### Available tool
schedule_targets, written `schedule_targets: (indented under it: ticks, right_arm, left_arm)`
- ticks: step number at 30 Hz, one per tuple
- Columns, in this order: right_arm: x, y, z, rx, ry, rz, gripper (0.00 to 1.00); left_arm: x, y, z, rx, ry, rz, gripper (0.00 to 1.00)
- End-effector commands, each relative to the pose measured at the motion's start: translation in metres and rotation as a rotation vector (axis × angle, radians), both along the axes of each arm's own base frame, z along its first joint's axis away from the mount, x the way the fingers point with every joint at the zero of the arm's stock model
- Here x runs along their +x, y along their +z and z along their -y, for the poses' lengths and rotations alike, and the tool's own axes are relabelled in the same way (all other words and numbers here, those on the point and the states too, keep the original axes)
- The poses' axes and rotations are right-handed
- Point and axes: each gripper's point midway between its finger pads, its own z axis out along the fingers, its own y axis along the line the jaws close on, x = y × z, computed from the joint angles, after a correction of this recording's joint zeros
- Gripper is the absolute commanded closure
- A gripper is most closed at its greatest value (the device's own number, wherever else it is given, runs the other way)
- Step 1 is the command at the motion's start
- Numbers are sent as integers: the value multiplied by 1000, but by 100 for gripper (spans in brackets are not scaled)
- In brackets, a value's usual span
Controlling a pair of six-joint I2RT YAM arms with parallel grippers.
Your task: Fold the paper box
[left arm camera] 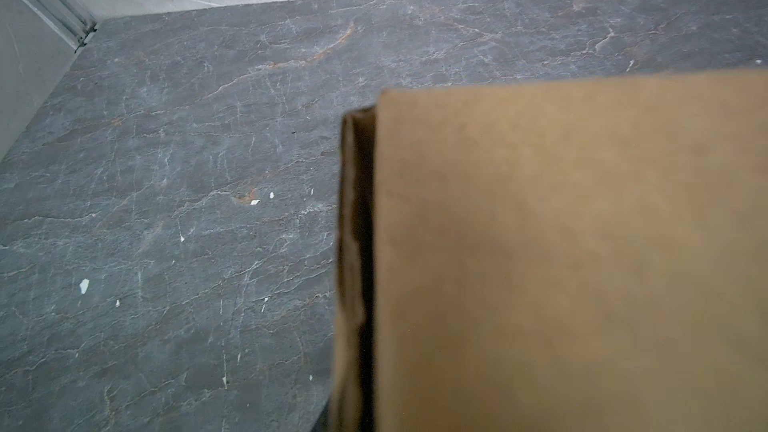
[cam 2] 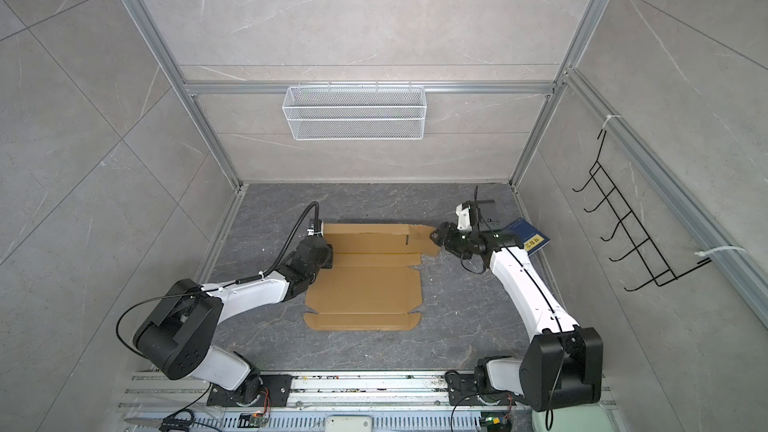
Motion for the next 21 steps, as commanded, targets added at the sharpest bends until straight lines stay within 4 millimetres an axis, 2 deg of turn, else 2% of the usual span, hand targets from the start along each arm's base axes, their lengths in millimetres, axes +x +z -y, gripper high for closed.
schedule_targets:
  ticks: [1, 4, 9, 12, 21]
  right_arm:
    - [-9, -32, -4, 80, -63, -40, 47]
    - [-11, -60, -6, 104, -112, -50, 50]
    - [-4, -88, -20, 66, -140, -15, 52]
    - [2, -99, -28, 65, -175, 25, 53]
    - [22, -127, -36, 15, -239, 93, 51]
  left_arm:
    - [7, 10, -3, 4, 15, -13, 93]
    - [8, 9, 2, -5, -5, -29, 93]
    - [11, 6, 5, 5, -16, -61, 93]
    - [13, 5, 7, -3, -24, -77, 93]
    - [14, 0, 7, 7, -34, -99, 93]
